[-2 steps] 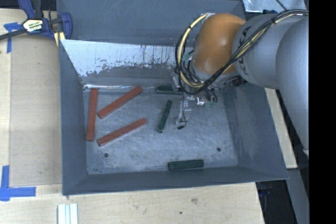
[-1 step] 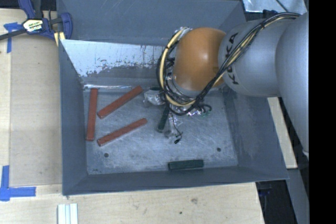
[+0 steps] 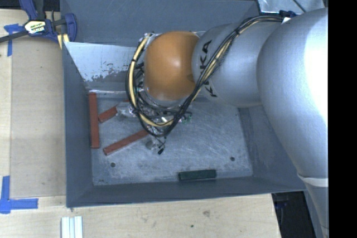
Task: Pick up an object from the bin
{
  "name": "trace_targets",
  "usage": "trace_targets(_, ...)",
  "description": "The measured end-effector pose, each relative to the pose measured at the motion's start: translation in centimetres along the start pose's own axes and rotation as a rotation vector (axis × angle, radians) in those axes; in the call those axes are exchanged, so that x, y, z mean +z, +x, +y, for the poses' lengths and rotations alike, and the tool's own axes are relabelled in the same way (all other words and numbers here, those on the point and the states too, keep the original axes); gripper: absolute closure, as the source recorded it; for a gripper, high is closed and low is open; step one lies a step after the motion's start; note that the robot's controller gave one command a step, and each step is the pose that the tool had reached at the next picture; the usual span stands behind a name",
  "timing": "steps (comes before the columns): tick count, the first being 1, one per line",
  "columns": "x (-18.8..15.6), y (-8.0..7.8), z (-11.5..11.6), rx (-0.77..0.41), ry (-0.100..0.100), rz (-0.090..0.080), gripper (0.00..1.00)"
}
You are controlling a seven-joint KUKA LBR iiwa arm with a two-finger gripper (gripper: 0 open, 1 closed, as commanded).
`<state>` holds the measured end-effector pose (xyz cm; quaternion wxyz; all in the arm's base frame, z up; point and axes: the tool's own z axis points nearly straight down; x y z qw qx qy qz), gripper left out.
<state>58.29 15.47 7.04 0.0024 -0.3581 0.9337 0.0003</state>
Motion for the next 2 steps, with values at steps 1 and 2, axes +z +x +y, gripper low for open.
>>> trace_targets(1, -0.1, 0.0, 0.0, 0.002, 0.000, -0.001, 1.00)
trace_targets(2, -14.7, -0.5, -0.7, 0.021, 0.001, 0.000, 1.00)
